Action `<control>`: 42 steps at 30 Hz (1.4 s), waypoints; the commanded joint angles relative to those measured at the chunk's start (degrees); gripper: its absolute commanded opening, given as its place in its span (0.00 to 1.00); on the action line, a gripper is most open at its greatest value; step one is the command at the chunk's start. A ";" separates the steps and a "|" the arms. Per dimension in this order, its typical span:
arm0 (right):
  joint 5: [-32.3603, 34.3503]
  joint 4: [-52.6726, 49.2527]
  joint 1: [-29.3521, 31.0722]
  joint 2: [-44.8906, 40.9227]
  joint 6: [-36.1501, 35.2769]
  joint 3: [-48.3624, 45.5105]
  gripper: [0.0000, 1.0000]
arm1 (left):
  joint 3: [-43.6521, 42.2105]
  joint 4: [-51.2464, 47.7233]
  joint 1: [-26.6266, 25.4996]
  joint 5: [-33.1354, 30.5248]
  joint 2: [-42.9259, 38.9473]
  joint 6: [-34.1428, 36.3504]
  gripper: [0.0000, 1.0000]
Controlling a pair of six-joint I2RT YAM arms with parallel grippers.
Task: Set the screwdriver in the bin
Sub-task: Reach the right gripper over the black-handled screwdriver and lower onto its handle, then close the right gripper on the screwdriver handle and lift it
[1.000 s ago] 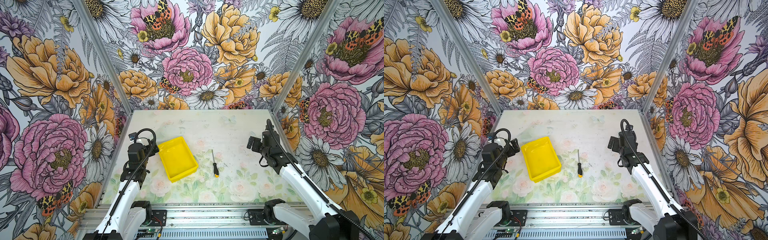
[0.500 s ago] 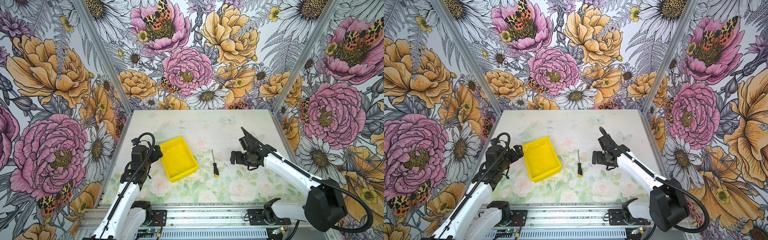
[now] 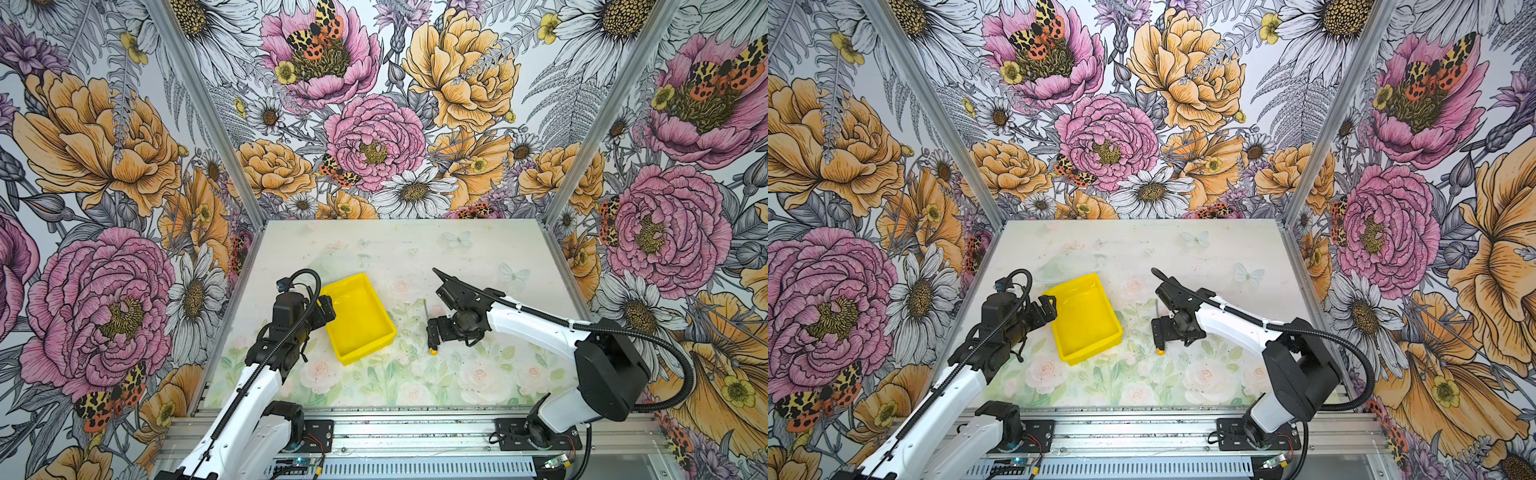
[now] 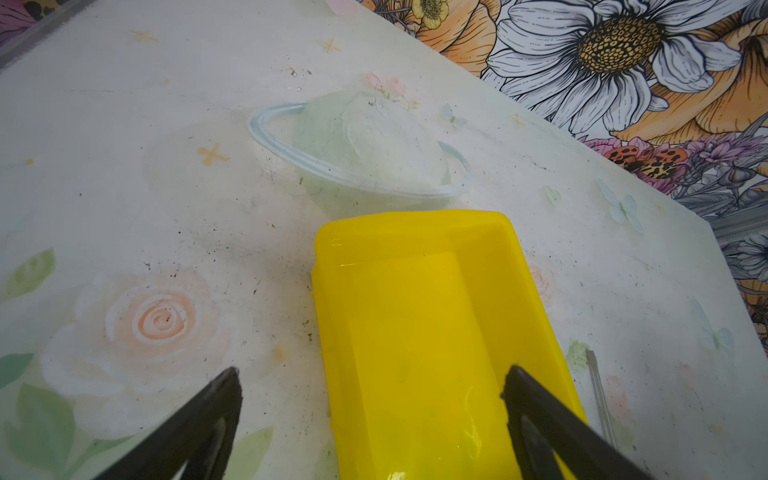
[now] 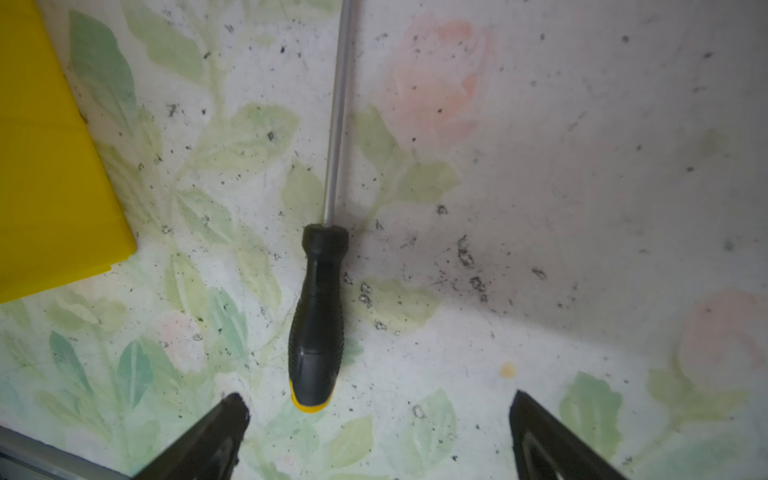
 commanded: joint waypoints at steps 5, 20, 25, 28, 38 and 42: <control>-1.80 1.25 2.23 6.04 -3.27 4.79 0.98 | 0.28 -0.88 -0.44 -0.89 -1.67 0.80 0.99; -1.79 1.34 3.16 11.64 -4.33 4.68 0.56 | -2.88 -0.76 -0.53 -1.93 -3.50 -1.12 0.99; -0.86 1.34 3.16 10.69 -4.53 3.55 0.41 | -3.55 -0.43 -0.49 -2.58 -4.05 -1.48 0.99; -0.46 1.25 3.16 10.36 -4.81 3.04 0.28 | -3.62 -0.33 -0.52 -2.96 -4.05 -1.57 0.99; 1.43 1.08 3.14 5.39 -6.72 2.82 0.00 | -3.85 0.00 -0.51 -3.60 -4.22 -2.97 0.99; 2.85 0.01 3.10 1.46 -6.66 4.32 0.00 | -3.51 0.12 -0.53 -4.19 -4.18 -2.61 0.99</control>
